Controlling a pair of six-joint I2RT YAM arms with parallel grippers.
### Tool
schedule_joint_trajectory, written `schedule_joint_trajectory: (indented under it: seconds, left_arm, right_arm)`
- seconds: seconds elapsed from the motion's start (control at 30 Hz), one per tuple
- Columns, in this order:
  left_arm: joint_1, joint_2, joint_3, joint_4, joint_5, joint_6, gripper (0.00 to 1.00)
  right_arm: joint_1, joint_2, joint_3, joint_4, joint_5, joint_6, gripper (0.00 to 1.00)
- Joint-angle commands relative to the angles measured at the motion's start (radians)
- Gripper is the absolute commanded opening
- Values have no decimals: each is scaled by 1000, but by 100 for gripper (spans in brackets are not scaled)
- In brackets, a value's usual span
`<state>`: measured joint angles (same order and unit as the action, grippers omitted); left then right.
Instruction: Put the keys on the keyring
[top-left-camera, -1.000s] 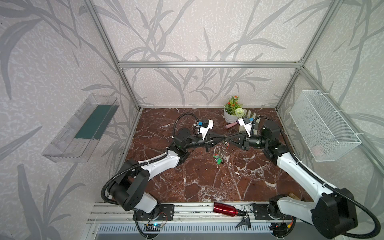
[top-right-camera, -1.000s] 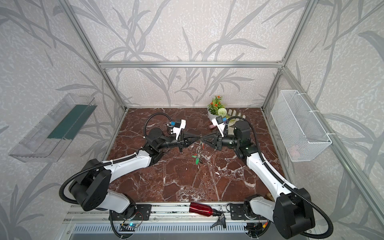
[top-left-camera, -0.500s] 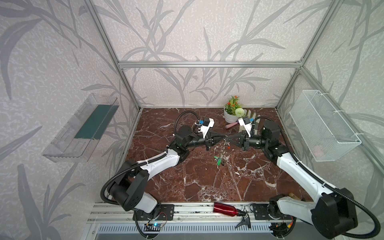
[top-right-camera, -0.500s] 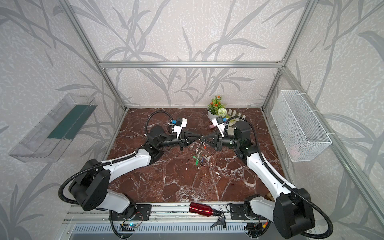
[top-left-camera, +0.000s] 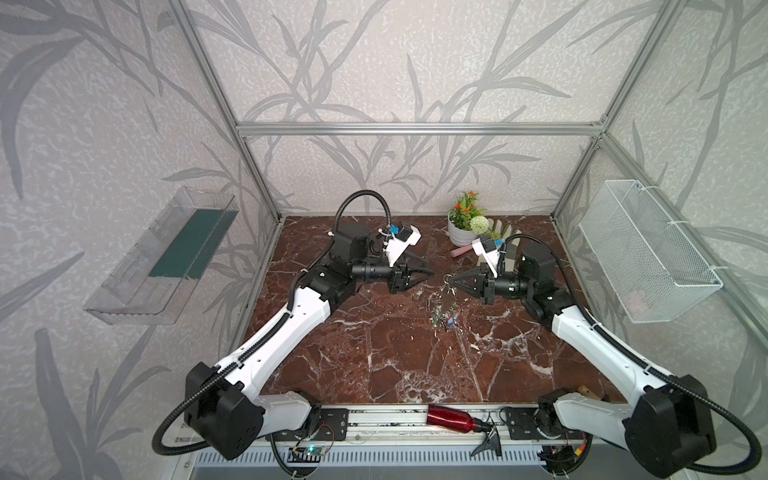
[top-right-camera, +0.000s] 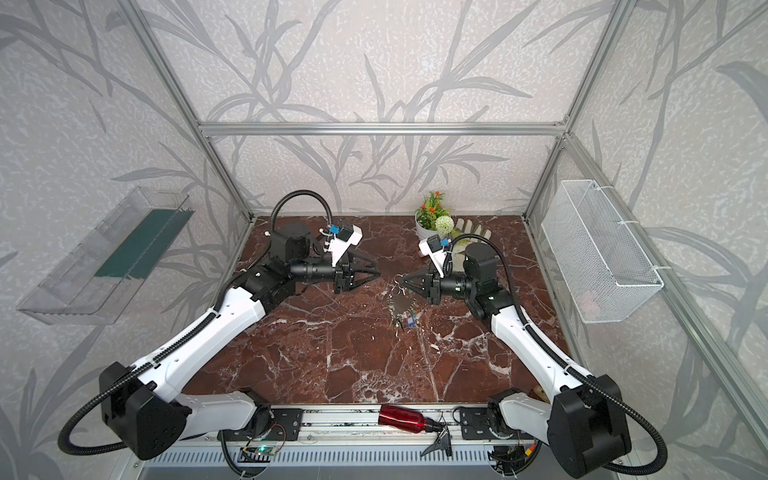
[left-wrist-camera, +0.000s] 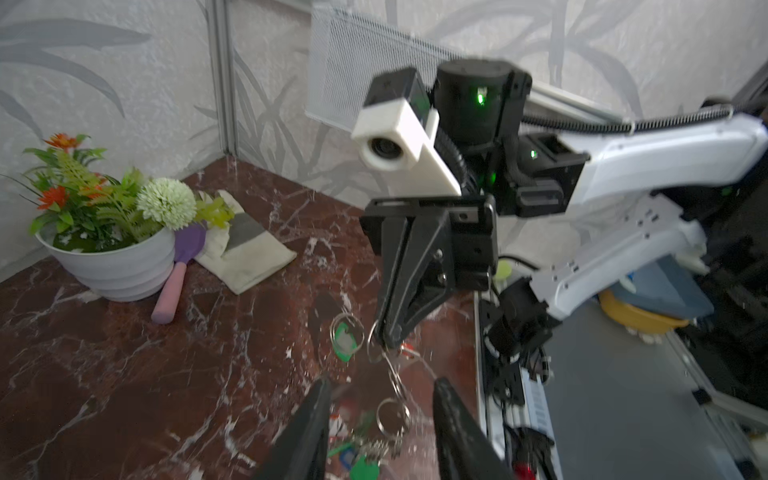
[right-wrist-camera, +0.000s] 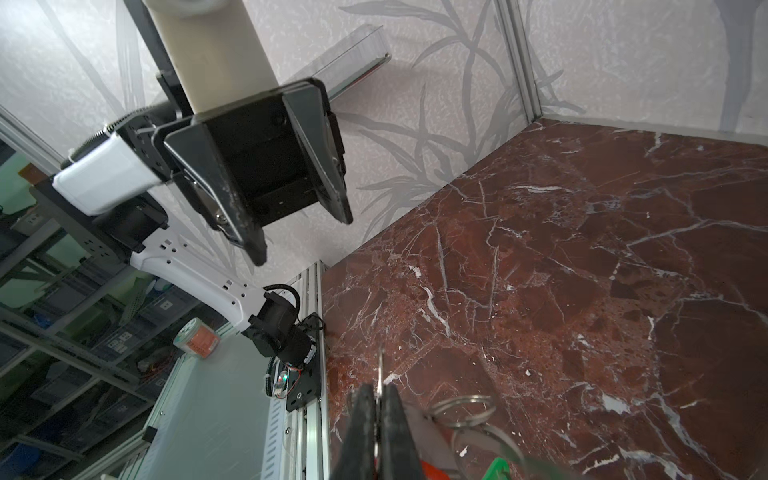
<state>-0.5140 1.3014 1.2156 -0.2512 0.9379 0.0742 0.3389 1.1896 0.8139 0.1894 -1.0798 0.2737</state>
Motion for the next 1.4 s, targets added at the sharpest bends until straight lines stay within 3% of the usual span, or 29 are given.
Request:
schedule_joint_trajectory:
  seconds: [0.0,0.33,0.87,1.37]
  left_arm:
    - [3,49,92,-292,42,223,42]
    - [-9,178,280,-462,64,394,41]
    - [-88,326,457,-643,-16,502,34]
    - [-110,358,499,-688,-48,526,7]
  right_arm:
    - [19,-24,19,14,-18,-67,0]
    - [37,-25,11,33,-37,-76,0]
    - [38,-27,12,51,-46,-62,0]
    - [38,-29,6,61,-46,-55,0]
